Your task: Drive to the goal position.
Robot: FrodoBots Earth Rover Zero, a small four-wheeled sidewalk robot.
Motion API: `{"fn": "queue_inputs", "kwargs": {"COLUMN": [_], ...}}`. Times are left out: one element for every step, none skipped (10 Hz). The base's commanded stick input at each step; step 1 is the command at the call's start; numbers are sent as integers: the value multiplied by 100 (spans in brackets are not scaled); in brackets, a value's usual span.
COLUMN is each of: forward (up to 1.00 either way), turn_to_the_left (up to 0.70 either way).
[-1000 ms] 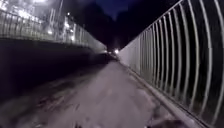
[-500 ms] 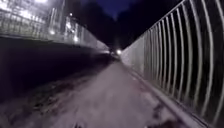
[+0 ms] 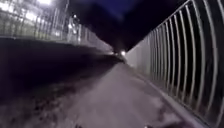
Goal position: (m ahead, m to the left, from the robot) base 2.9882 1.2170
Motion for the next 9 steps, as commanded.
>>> {"fn": "queue_inputs", "kwargs": {"forward": [30,30,30,30,30,30,30,30,30], "turn_to_the_left": [1,1,1,1,1,1,1,1,1]}}
